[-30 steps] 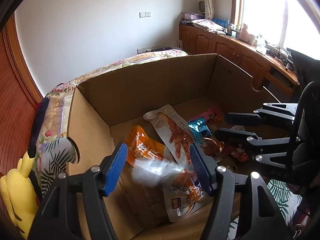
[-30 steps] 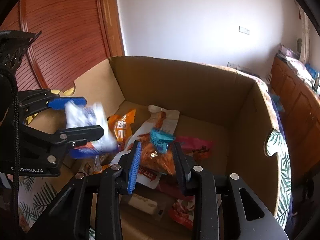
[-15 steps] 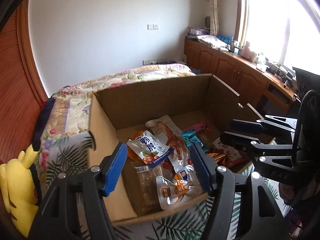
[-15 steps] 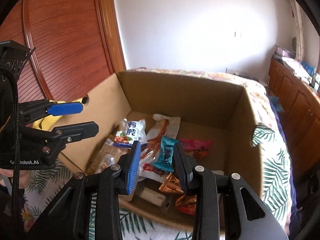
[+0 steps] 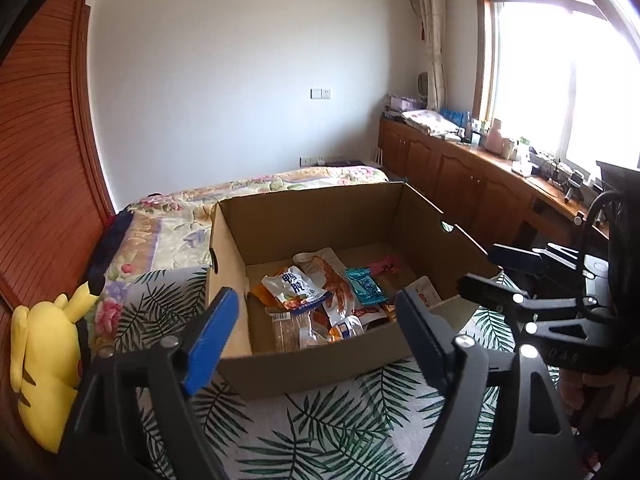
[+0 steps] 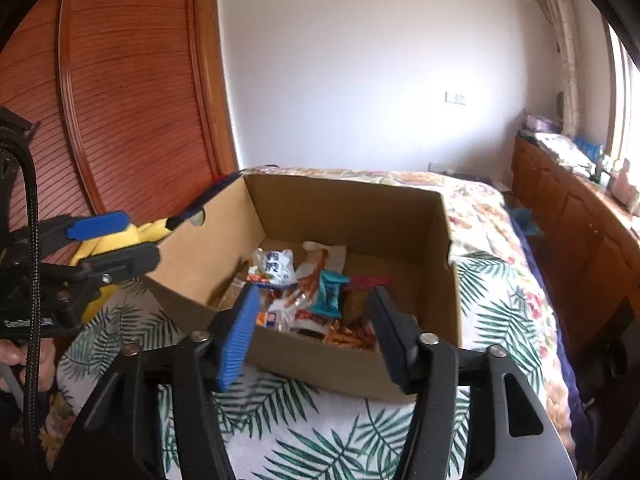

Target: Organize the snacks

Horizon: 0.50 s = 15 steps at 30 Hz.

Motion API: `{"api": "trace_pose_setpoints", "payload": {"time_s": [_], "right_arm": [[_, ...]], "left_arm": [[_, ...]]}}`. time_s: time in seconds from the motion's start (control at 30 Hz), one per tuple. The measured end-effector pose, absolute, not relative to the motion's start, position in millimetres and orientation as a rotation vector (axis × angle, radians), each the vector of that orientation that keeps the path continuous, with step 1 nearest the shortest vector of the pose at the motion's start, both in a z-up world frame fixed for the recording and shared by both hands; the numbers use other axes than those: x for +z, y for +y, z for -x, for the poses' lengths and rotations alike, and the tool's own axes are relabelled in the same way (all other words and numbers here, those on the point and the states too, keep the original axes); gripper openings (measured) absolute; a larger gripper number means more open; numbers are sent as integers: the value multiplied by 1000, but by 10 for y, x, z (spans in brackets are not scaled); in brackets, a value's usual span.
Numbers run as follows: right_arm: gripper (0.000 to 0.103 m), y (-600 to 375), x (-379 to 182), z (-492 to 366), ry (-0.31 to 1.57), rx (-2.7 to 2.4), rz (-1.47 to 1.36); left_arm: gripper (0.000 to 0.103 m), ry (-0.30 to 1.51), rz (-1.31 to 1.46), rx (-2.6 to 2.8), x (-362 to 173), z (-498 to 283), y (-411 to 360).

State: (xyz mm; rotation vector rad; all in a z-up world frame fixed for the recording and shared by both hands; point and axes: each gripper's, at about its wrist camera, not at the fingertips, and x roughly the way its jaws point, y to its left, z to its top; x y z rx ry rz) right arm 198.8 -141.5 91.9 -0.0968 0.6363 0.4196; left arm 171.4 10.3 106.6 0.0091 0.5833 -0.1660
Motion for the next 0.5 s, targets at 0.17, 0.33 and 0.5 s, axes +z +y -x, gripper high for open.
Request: {"api": "trace_pose_setpoints", "payload": {"time_s": [0.17,0.33,0.5], "right_arm": [[89,-1488,849,-1815,615,379,86],[96,-1547,802,-1702,612,356,79],[103,-1589,749,-1611,609,322,86]], "left_arm": [[93,568,25,-149,996,-1517,94],[103,525,57,-149,995,-1328,107],[103,511,27,-114,1003,-1216,59]]}}
